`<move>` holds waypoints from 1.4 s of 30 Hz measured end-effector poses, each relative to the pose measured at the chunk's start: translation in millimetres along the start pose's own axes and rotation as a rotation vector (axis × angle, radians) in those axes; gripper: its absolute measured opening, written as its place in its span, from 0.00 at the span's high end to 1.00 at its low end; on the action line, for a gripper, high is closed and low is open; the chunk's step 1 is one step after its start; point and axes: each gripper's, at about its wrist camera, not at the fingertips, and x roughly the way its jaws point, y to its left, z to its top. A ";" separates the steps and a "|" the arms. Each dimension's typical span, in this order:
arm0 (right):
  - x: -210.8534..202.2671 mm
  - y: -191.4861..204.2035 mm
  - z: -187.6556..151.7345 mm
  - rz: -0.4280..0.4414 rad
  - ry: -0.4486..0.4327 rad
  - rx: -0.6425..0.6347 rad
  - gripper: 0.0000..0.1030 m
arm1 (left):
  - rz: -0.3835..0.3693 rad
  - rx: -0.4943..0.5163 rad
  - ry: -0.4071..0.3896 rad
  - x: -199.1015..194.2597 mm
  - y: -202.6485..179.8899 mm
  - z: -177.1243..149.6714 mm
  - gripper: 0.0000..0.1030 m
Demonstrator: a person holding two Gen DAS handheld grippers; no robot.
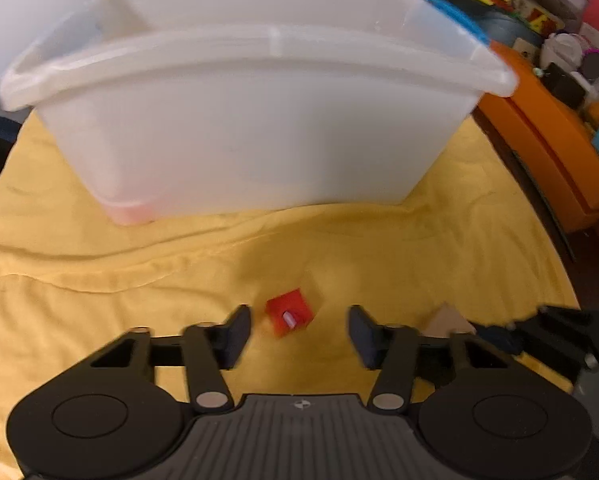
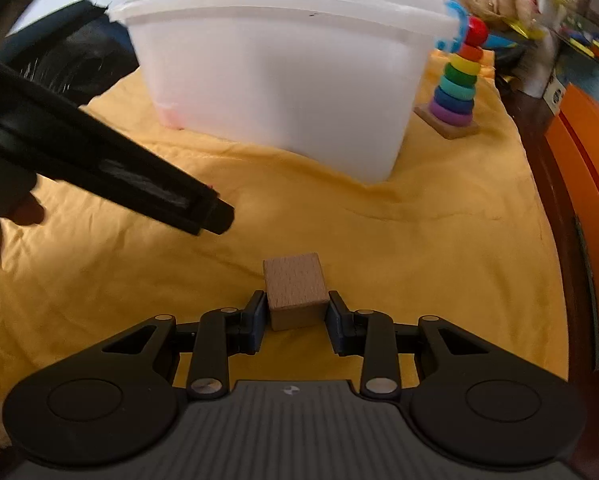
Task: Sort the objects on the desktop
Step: 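Grasp the red cube with the left tool while the right tool grasps the brown wooden cube, then carry both cubes over the white bin and open both tools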
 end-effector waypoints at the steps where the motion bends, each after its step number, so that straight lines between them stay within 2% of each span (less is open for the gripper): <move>1: 0.8 1.2 -0.4 -0.003 -0.006 0.000 0.65 | 0.031 0.013 0.006 4.0 -3.1 0.4 0.78; 3: 0.1 4.2 -1.5 -0.016 -0.014 -0.014 0.61 | 0.067 0.059 -0.014 3.1 -8.6 -1.6 0.78; 6: 1.9 8.3 -1.6 -0.049 -0.021 -0.023 0.41 | 0.057 0.071 -0.026 1.5 -4.0 -8.7 0.78; 7: 1.4 4.4 -2.0 -0.052 -0.024 -0.013 0.40 | 0.047 0.073 -0.032 0.0 -1.6 -10.8 0.78; 9: 2.4 -0.9 -2.7 -0.024 -0.033 0.019 0.46 | 0.028 0.071 -0.043 -4.1 2.8 -13.5 0.79; 10: 1.1 -1.2 -3.0 -0.010 -0.036 0.026 0.60 | 0.015 0.071 -0.048 -7.0 5.0 -14.4 0.79; 11: -1.0 -0.1 -2.6 -0.003 -0.041 0.023 0.68 | 0.003 0.072 -0.054 -10.8 6.6 -14.7 0.79; 15: -9.7 4.8 8.7 -0.018 -0.059 -0.022 0.68 | -0.014 0.081 -0.099 -38.4 13.1 -6.2 0.79; 18: -32.4 4.2 29.5 -0.037 -0.112 -0.036 0.68 | -0.014 0.083 -0.173 -76.1 18.1 11.9 0.78; 22: -75.6 -3.4 76.6 -0.016 -0.237 -0.002 0.68 | 0.012 0.080 -0.287 -128.4 24.3 43.5 0.78; 26: -93.3 -12.3 131.9 -0.028 -0.295 0.025 0.68 | 0.021 0.049 -0.330 -141.8 31.4 83.7 0.78; 29: -80.4 -16.5 167.5 -0.039 -0.271 0.039 0.68 | 0.035 0.019 -0.337 -129.5 42.0 113.5 0.78; 32: -51.1 -20.6 190.0 -0.043 -0.208 0.044 0.68 | 0.072 0.003 -0.304 -106.4 47.9 135.3 0.78; 36: -7.9 -24.5 191.3 -0.050 -0.100 0.054 0.68 | 0.112 0.013 -0.238 -65.9 50.5 147.2 0.78; 42: 32.2 -28.3 184.0 -0.048 0.023 0.076 0.68 | 0.131 0.043 -0.163 -28.0 51.3 140.5 0.77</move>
